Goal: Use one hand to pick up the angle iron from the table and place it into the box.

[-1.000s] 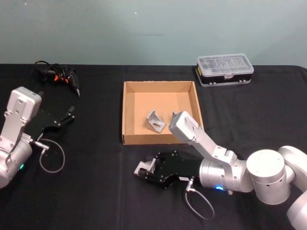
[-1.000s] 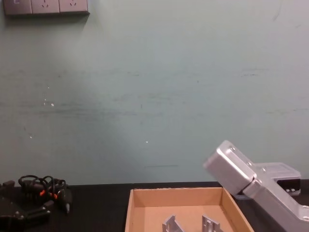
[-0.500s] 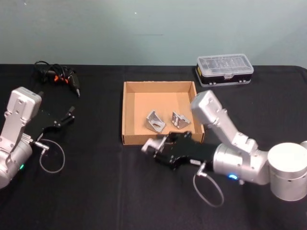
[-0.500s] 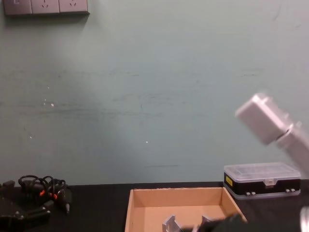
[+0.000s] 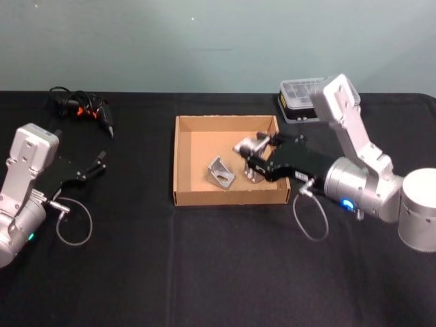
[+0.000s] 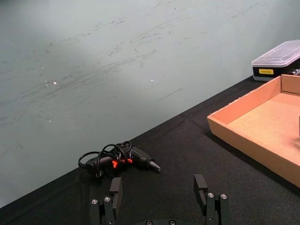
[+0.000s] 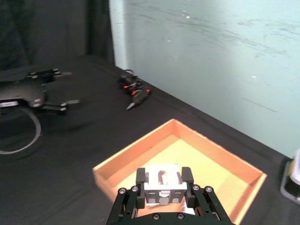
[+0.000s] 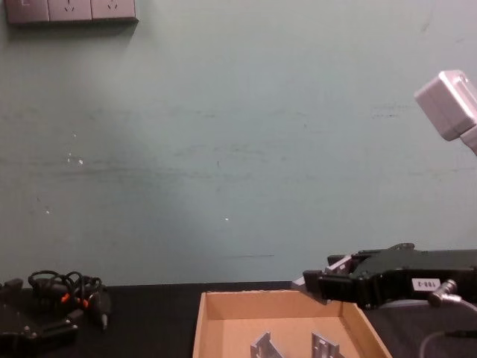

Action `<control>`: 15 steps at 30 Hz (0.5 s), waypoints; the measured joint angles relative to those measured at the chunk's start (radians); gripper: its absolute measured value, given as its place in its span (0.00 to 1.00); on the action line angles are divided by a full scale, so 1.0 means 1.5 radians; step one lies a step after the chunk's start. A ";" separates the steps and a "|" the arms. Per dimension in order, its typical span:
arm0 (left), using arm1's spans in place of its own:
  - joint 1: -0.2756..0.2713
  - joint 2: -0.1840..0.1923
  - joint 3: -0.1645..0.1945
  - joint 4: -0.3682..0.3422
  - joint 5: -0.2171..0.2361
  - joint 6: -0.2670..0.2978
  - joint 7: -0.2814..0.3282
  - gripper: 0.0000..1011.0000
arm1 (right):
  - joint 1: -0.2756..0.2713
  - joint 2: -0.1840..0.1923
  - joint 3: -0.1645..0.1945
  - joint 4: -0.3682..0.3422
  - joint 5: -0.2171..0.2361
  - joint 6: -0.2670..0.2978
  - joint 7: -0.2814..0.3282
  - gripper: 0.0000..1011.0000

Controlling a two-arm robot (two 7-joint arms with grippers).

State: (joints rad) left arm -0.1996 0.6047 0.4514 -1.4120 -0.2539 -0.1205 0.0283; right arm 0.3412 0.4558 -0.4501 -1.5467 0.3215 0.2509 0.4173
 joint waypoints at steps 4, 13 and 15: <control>0.000 0.000 0.000 0.000 0.000 0.000 0.000 0.99 | 0.024 -0.017 0.001 0.039 -0.006 0.001 -0.004 0.45; 0.000 0.000 0.000 0.000 0.000 0.000 0.000 0.99 | 0.086 -0.060 -0.015 0.143 -0.029 0.001 0.000 0.45; 0.000 0.000 0.000 0.000 0.000 0.000 0.000 0.99 | 0.096 -0.066 -0.018 0.159 -0.033 0.000 0.002 0.45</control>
State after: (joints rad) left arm -0.1995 0.6047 0.4514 -1.4120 -0.2539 -0.1205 0.0283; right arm 0.4859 0.3569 -0.4777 -1.3083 0.2714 0.2509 0.4205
